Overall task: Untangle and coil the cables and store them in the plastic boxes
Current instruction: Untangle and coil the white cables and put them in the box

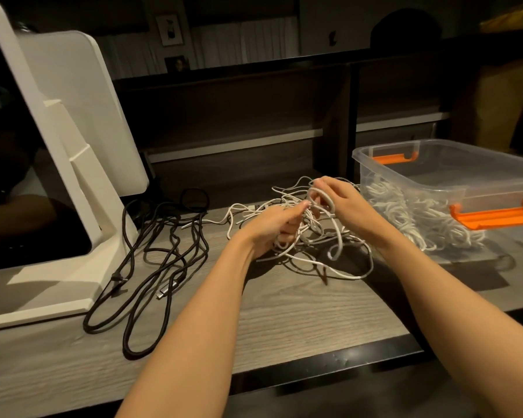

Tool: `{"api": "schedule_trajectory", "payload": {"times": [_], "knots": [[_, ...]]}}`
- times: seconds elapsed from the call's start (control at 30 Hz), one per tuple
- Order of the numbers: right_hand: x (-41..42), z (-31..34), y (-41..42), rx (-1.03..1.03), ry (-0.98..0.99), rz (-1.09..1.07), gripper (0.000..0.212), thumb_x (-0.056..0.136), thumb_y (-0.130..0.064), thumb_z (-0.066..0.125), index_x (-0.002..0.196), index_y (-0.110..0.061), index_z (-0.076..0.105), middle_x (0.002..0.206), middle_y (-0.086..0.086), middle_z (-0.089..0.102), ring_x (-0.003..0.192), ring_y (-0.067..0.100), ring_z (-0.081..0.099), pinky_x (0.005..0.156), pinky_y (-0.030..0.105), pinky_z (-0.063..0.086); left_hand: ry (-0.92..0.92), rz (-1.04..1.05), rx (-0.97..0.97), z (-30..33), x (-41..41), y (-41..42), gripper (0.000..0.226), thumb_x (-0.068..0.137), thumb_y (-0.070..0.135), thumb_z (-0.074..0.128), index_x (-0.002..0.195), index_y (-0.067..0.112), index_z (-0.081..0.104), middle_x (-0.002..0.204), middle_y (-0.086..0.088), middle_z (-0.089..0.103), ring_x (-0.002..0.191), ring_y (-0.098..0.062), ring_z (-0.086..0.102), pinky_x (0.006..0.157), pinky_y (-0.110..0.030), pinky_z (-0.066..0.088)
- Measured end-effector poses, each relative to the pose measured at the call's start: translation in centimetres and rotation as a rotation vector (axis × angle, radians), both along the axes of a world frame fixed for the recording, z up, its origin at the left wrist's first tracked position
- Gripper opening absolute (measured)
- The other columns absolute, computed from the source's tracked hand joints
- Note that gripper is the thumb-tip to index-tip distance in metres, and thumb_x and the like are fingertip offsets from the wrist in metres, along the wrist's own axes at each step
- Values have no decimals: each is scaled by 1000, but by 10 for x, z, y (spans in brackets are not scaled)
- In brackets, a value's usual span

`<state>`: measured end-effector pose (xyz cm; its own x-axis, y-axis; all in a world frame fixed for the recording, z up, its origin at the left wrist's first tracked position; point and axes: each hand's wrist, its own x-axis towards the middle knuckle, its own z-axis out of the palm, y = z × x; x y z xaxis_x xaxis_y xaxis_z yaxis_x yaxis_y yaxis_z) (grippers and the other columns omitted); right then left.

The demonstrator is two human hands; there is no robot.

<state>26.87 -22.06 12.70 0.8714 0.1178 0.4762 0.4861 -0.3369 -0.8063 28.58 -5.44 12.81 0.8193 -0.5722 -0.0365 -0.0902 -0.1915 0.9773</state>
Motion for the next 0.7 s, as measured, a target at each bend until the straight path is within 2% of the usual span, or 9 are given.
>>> {"api": "schedule_trajectory", "payload": {"times": [0.13, 0.23, 0.27, 0.33, 0.4, 0.47, 0.57, 0.63, 0.7], "knots": [[-6, -1, -1, -60, 29, -56, 51, 100, -40, 41, 76, -2, 65, 77, 14, 64, 73, 21, 59, 76, 33, 46, 43, 290, -153, 1, 6, 3, 48, 101, 45, 43, 61, 18, 40, 53, 5, 29, 46, -9, 28, 50, -22, 37], [-3, -3, 0, -126, 119, -64, 40, 96, -42, 48, 78, -14, 69, 81, 7, 71, 87, 26, 66, 86, 37, 50, -62, 460, -119, -2, 9, 4, 47, 102, 44, 40, 68, 12, 52, 51, 4, 34, 46, -10, 33, 47, -20, 35], [-2, -4, 1, -140, 140, -43, 34, 96, -40, 49, 83, -18, 71, 84, 5, 72, 87, 24, 67, 85, 37, 52, -104, 502, -83, -3, 9, 4, 47, 102, 43, 40, 71, 11, 54, 53, 3, 35, 47, -10, 35, 49, -21, 35], [-2, -5, 3, -153, 128, -31, 22, 98, -27, 49, 98, -21, 70, 93, -1, 71, 89, 11, 66, 80, 25, 51, -130, 576, -70, -5, 10, 2, 46, 102, 42, 41, 72, 11, 57, 56, 2, 37, 50, -11, 36, 50, -22, 35], [-2, -2, 5, -110, 19, -78, 28, 98, -7, 43, 108, -19, 66, 102, -5, 68, 94, -2, 61, 82, 13, 46, -125, 624, -90, -4, 10, -1, 45, 102, 42, 42, 72, 12, 58, 56, 2, 38, 50, -11, 36, 50, -24, 34], [-1, 3, 3, 29, -65, -85, 36, 94, 1, 35, 107, -13, 65, 103, 4, 68, 90, -6, 61, 81, 7, 44, -149, 658, -55, -3, 10, -3, 45, 102, 40, 42, 71, 13, 59, 53, 3, 41, 49, -11, 38, 53, -27, 37], [-1, 4, 2, 197, -2, 62, 33, 98, -23, 36, 101, -8, 66, 93, 9, 71, 86, 7, 68, 80, 15, 50, -239, 710, 89, -6, 11, -3, 45, 101, 40, 44, 67, 16, 60, 56, 4, 50, 54, -12, 45, 63, -30, 41], [-3, 3, 5, 157, 95, 129, 46, 97, -45, 36, 102, -9, 65, 87, 8, 73, 86, 17, 70, 84, 19, 52, -303, 741, 182, -8, 13, -2, 46, 101, 42, 45, 63, 18, 59, 61, 3, 55, 58, -13, 48, 61, -29, 37], [-6, 3, 11, 127, 97, 154, 37, 93, -41, 42, 103, -10, 61, 84, 10, 71, 83, 22, 70, 83, 22, 53, -319, 750, 216, -9, 14, -2, 47, 100, 43, 46, 62, 19, 57, 62, 3, 55, 61, -13, 49, 59, -29, 35]]}}
